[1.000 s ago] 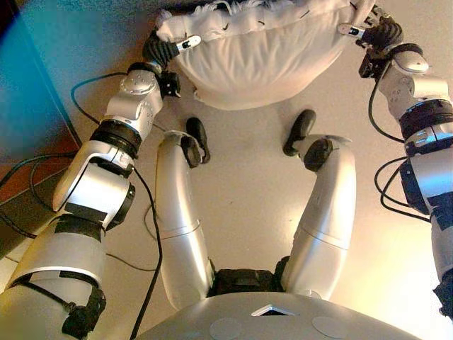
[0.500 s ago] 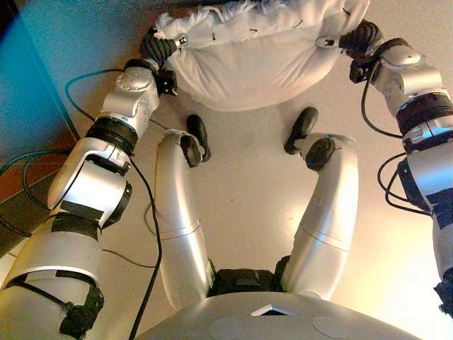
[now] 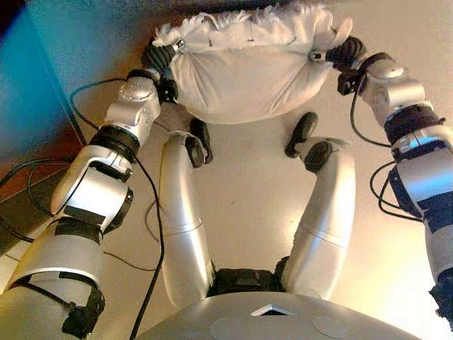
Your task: Pick up the cushion and take it to the sofa
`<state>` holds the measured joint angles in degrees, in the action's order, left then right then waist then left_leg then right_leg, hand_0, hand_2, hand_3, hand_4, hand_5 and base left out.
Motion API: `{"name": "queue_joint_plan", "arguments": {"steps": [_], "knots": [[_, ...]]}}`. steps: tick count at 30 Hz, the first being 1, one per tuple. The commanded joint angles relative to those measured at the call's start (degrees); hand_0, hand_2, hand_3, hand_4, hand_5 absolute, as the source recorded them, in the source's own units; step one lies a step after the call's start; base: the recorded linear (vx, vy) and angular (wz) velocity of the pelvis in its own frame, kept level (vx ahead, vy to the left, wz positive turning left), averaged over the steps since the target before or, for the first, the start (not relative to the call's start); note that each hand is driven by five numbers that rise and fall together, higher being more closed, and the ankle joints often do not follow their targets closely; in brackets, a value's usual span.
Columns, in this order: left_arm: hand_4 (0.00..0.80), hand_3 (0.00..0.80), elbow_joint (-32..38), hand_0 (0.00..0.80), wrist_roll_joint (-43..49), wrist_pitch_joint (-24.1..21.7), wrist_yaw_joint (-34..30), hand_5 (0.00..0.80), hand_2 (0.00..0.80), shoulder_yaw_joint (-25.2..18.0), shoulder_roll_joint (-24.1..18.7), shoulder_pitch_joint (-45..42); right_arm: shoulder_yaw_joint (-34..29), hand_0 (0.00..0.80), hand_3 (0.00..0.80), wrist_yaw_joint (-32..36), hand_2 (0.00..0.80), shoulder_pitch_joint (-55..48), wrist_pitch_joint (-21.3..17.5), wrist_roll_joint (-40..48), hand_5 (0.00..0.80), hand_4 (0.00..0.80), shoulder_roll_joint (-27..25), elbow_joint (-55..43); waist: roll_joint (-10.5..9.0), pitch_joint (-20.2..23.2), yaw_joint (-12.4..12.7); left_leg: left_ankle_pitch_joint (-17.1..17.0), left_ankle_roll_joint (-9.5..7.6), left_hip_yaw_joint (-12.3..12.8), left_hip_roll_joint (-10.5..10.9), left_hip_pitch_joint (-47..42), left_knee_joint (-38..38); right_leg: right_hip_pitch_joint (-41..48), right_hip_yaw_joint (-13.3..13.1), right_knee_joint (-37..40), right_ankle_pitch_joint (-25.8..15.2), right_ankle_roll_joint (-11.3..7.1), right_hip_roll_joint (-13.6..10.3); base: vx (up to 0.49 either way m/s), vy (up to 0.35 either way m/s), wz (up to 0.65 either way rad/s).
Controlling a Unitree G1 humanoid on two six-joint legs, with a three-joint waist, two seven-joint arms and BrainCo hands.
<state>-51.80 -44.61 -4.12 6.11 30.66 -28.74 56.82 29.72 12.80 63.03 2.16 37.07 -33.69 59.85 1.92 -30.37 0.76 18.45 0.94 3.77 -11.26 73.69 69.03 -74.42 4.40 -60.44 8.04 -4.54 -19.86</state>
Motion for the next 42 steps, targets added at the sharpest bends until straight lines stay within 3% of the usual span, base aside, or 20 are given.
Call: {"name": "queue_joint_plan", "arguments": {"steps": [1, 6, 11, 16, 21, 22, 23, 24, 26, 30, 35, 38, 42], "knots": [[0.8, 0.8, 7.7, 0.8, 0.0, -8.4, -0.2, 0.8, 0.8, -4.7, 2.8, -1.7, -5.6, 0.8, 0.8, -4.0, 0.8, -2.9, -9.9, 8.1, 0.8, 0.8, 3.2, -10.0, 1.04, 0.6, -0.7, -4.8, 3.99, -0.6, -0.7, -6.8, -9.9, 7.8, -1.5, 4.8, -2.2, -3.44, 1.0, 0.015, 0.004, -0.08], [0.8, 0.8, 16.5, 0.8, 3.6, -14.5, 2.1, 0.8, 0.8, -9.6, 6.5, -11.5, -12.4, 0.8, 0.8, -9.5, 0.8, -16.9, -16.2, 7.3, 0.8, 0.8, 7.3, -24.4, -0.01, 0.6, -1.1, -7.1, 4.81, 0.0, -0.1, -17.9, -20.8, 18.3, 0.1, 14.5, -3.6, -4.73, 0.7, 0.042, 0.005, -0.06], [0.8, 0.8, 27.7, 0.8, 7.3, -16.2, 3.8, 0.8, 0.8, -13.6, 7.7, -20.9, -15.8, 0.8, 0.8, -12.9, 0.8, -29.4, -20.1, 3.5, 0.8, 0.8, 11.4, -37.2, -1.43, 0.6, -1.1, -10.0, 4.58, 0.9, 1.5, -31.0, -31.9, 31.5, 3.1, 26.1, -5.9, -5.51, 0.1, 0.111, -0.048, 0.04], [0.8, 0.8, 35.4, 0.8, 8.6, -12.6, 3.7, 0.8, 0.8, -15.7, 9.0, -31.2, -17.4, 0.8, 0.8, -16.4, 0.8, -39.9, -18.2, -1.4, 0.8, 0.8, 12.9, -45.2, -3.34, 5.8, -0.5, -14.5, 3.69, 0.7, 4.5, -44.6, -43.3, 46.3, 5.0, 40.1, -9.9, -5.78, 0.9, 0.203, -0.059, 0.07], [0.8, 0.8, 39.0, 0.8, 7.9, -11.1, 1.7, 0.8, 0.8, -18.7, 8.5, -40.8, -18.2, 0.8, 0.8, -11.1, 0.8, -48.2, -11.9, 3.8, 0.8, 0.8, 13.9, -49.7, -4.57, 11.8, 1.0, -13.7, 2.93, -3.7, 8.0, -55.4, -48.8, 58.8, 3.3, 49.3, -10.8, -5.77, 3.1, 0.28, 0.005, -0.26], [0.8, 0.8, 39.7, 0.8, 7.6, -10.7, 1.2, 0.8, 0.8, -19.5, 8.6, -43.1, -17.5, 0.8, 0.8, -9.9, 0.8, -48.8, -10.5, 3.1, 0.8, 0.8, 14.1, -50.3, -4.56, 13.5, 1.8, -13.1, 2.44, -6.2, 9.7, -57.9, -50.0, 61.2, 1.7, 51.5, -11.3, -5.96, 3.8, 0.228, 0.087, -0.53], [0.8, 0.8, 40.0, 0.8, 7.7, -10.6, 1.0, 0.8, 0.8, -19.8, 8.6, -43.8, -17.2, 0.8, 0.8, -9.3, 0.8, -49.0, -10.0, 3.1, 0.8, 0.8, 14.1, -50.5, -4.57, 14.0, 2.1, -12.9, 2.17, -6.8, 10.2, -59.0, -50.7, 62.2, 1.2, 52.3, -11.6, -6.11, 4.0, 0.277, 0.114, -0.59], [0.8, 0.8, 40.3, 0.8, 7.4, -9.8, 0.7, 0.8, 0.8, -20.3, 8.5, -44.8, -16.8, 0.8, 0.8, -9.0, 0.8, -49.3, -8.9, 3.5, 0.8, 0.8, 14.3, -50.9, -4.42, 15.6, 2.3, -12.9, 1.85, -6.2, 10.1, -61.7, -52.9, 64.2, 1.1, 53.6, -11.8, -6.33, 4.3, 0.204, 0.105, -0.59], [0.8, 0.8, 40.2, 0.8, 7.8, -8.5, -0.2, 0.8, 0.8, -20.5, 8.8, -45.4, -16.9, 0.8, 0.8, -8.3, 0.8, -51.3, -9.3, 4.4, 0.8, 0.8, 14.9, -50.5, -4.06, 17.8, 1.8, -13.8, 1.99, -1.8, 8.5, -65.3, -56.4, 67.7, 2.6, 54.7, -11.4, -6.3, 4.6, 0.194, 0.1, -0.34], [0.8, 0.8, 39.6, 0.8, 9.1, -6.9, -2.1, 0.8, 0.8, -20.0, 8.9, -46.7, -17.9, 0.8, 0.8, -7.7, 0.8, -54.9, -9.9, 5.3, 0.8, 0.8, 16.1, -50.0, -4.26, 21.6, 1.7, -14.8, 1.77, -0.1, 8.4, -70.7, -61.3, 71.9, 4.9, 57.2, -12.4, -6.94, 3.9, 0.11, 0.066, 0.15], [0.8, 0.8, 39.5, 0.8, 8.0, -5.0, -4.0, 0.8, 0.8, -20.9, 7.9, -47.2, -18.3, 0.8, 0.8, -7.0, 0.8, -55.5, -6.9, 5.8, 0.8, 0.8, 15.8, -48.8, -4.27, 25.1, 1.7, -15.3, 1.7, 1.8, 8.4, -75.0, -65.6, 74.9, 6.5, 60.8, -13.8, -7.26, 4.4, 0.024, 0.053, 0.04], [0.8, 0.8, 38.4, 0.8, 7.3, -3.0, -3.3, 0.8, 0.8, -21.5, 8.0, -46.3, -19.0, 0.8, 0.8, -10.2, 0.8, -55.3, -3.2, 8.8, 0.8, 0.8, 16.5, -47.0, -4.25, 27.1, 1.4, -15.4, 1.7, 2.6, 8.3, -77.2, -67.5, 76.4, 6.3, 61.5, -13.8, -7.02, 4.8, 0.029, 0.047, -0.07], [0.8, 0.8, 36.8, 0.8, 8.4, -3.0, -3.7, 0.8, 0.8, -21.6, 8.3, -45.6, -18.8, 0.8, 0.8, -9.8, 0.8, -55.1, -4.3, 5.0, 0.8, 0.8, 16.9, -47.3, -4.4, 28.3, 1.2, -14.3, 1.32, 3.1, 9.1, -78.4, -66.9, 77.4, 6.0, 61.3, -13.9, -6.96, 4.2, 0.037, 0.068, -0.06]]}}
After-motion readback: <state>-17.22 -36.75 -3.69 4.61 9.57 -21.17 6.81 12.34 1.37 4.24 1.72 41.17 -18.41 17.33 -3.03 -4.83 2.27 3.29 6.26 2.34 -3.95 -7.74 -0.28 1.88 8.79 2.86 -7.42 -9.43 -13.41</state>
